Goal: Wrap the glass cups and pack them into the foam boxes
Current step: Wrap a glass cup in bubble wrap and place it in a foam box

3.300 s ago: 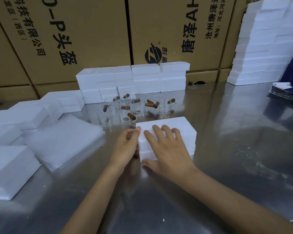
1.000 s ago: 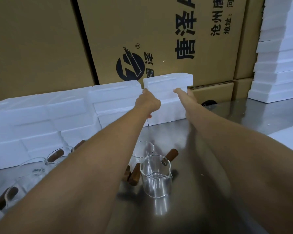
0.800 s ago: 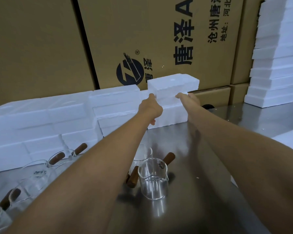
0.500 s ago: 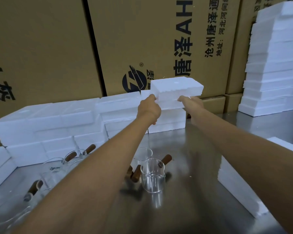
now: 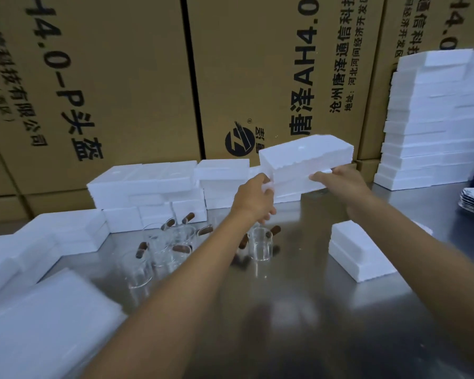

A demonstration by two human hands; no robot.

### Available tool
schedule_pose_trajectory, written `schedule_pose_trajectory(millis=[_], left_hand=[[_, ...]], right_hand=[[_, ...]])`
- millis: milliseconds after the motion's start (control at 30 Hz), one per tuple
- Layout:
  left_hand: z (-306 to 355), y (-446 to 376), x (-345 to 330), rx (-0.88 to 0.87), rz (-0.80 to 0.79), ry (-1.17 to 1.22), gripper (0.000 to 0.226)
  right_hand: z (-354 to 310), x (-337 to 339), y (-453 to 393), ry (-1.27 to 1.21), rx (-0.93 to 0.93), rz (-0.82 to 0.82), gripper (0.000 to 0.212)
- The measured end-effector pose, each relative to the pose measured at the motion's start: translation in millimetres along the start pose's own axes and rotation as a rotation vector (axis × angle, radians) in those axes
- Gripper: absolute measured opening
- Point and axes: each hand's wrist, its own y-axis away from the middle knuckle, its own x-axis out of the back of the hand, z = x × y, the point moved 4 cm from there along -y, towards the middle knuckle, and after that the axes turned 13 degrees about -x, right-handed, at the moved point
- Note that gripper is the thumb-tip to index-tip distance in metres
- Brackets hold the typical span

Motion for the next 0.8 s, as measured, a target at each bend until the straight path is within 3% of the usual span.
schedule_pose_trajectory(millis=[200,367,633,800], left_hand=[[-9.6,103.4,25.7,0.071,-0.036,0.003,0.016],[-31.5,189.1,36.5,0.134,-0.043,0.0,0.011],[-57.9,299.0,37.6,0.22,-0.063,-0.089,0.01],[-58.0,335.2,55.0,0.245,-0.124,-0.041,0.028]], right_hand=[[35.2,-8.8,84.6,0.094,-0.099,-0.112,0.029],[74.6,-26.3,152.0,0.185,-0.141,-0.199,0.029],[142.4,-36.7,236.2,0.083,-0.27,-0.298,0.026],[152.0,-14.5,245.8,0.266,-0.257,-0.259,0.026]])
